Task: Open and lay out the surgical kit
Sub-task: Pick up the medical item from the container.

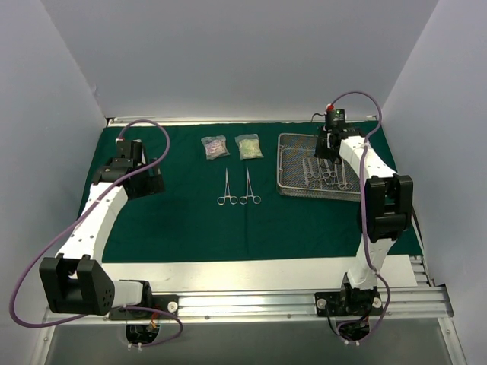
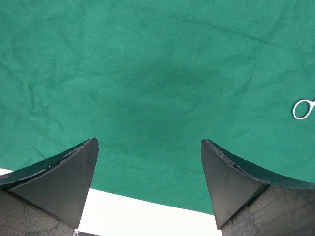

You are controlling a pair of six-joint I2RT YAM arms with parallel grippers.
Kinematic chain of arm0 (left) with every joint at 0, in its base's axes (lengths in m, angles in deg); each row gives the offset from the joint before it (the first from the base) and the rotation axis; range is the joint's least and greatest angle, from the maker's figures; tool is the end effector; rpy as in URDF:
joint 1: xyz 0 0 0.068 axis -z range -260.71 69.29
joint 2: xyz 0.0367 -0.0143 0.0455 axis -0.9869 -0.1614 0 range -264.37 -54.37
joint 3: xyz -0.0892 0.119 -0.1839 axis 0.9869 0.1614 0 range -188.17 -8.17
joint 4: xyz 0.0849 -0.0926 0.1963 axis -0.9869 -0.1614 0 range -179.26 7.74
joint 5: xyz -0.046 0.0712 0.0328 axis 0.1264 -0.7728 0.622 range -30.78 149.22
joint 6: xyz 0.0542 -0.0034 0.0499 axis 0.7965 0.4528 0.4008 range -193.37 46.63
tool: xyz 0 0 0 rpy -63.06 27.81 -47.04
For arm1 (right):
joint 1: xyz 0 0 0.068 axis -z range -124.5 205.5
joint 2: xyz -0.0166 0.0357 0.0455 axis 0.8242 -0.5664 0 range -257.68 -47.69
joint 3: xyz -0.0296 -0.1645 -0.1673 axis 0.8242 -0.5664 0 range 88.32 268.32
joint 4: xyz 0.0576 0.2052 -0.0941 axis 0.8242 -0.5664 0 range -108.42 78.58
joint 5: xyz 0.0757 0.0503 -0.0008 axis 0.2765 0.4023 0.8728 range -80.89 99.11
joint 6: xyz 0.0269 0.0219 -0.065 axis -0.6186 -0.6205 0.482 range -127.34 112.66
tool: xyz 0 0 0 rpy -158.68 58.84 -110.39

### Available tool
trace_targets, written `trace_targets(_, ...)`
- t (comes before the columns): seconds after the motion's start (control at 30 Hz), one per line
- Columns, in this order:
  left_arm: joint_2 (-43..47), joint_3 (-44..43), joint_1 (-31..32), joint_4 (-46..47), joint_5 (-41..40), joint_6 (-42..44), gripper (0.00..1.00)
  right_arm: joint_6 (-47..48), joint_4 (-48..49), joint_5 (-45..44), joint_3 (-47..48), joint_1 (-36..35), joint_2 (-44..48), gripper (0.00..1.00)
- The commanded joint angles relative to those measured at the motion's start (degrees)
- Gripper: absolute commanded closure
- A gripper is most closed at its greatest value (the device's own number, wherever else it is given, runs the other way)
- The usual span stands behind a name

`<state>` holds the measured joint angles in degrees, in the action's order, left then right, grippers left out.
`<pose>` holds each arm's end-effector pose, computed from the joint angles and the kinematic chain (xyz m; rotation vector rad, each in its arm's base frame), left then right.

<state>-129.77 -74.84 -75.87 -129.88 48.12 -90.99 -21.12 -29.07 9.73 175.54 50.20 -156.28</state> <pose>0.2586 -0.0100 0.2473 -0.3552 2.5042 0.0921 0.4171 0.0393 0.2203 0.1612 2.2532 0.1906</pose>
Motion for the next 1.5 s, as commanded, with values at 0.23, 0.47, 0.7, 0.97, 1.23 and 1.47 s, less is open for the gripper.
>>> trace_targets(0.23,1.4,0.0,0.2,0.1,1.0,-0.4,0.06,2.1,-1.1,1.0,0.5,2.8,-5.5,0.85)
trace_targets(0.47,0.8,0.8,0.3,0.6,1.9,-0.3,0.06,3.6,-2.8,0.6,2.2,4.2,-9.3,0.87)
trace_targets(0.7,0.6,0.3,0.3,0.3,1.7,0.0,0.06,4.4,-3.4,0.3,4.1,4.6,-12.9,0.87)
trace_targets(0.97,0.2,0.3,0.2,0.2,1.8,0.2,0.06,5.5,-3.5,0.7,4.5,4.6,-13.0,0.88)
trace_targets(1.23,0.1,0.2,0.3,0.4,1.8,0.1,0.06,5.5,-3.4,1.0,4.4,4.5,-10.3,0.88)
trace_targets(1.47,0.2,0.7,0.2,0.7,1.9,0.0,0.06,5.9,-4.3,1.5,4.9,4.6,-9.1,0.88)
